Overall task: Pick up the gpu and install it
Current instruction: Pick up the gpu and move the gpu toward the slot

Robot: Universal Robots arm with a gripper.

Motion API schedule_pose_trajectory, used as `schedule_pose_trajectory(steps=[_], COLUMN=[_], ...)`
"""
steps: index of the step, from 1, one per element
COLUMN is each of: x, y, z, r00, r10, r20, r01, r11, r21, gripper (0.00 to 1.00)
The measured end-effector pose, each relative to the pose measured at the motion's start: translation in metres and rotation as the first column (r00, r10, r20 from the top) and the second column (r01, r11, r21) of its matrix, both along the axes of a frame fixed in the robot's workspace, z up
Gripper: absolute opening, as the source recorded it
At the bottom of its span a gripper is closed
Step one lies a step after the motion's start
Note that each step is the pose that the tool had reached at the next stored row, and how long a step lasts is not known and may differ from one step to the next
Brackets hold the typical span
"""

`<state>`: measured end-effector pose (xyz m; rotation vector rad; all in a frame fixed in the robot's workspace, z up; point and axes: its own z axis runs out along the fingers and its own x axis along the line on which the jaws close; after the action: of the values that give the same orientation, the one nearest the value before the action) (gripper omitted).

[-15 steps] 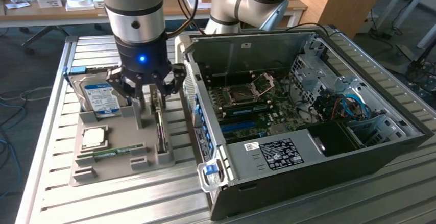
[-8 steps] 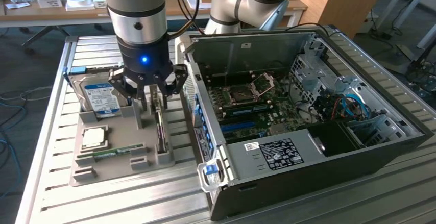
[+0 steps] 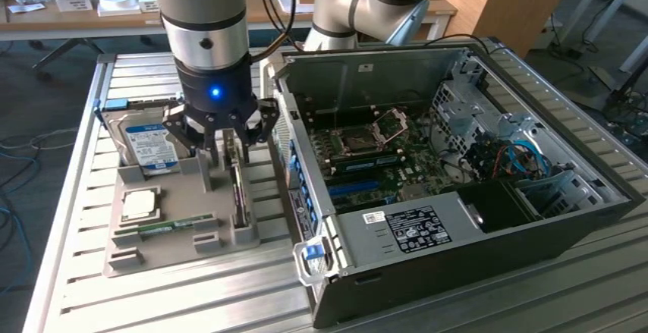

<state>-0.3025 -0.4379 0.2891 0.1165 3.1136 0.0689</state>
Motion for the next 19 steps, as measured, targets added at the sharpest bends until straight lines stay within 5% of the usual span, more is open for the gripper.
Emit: schedule_pose_trajectory(steps=[19], x=[0.003], y=[0.0000], z=[-0.0344], r00=[1.0000], r10=[0.003], r20=[-0.0012], r01=[-0.003], r11=[1.0000], r21=[-0.0081], gripper=[0.47])
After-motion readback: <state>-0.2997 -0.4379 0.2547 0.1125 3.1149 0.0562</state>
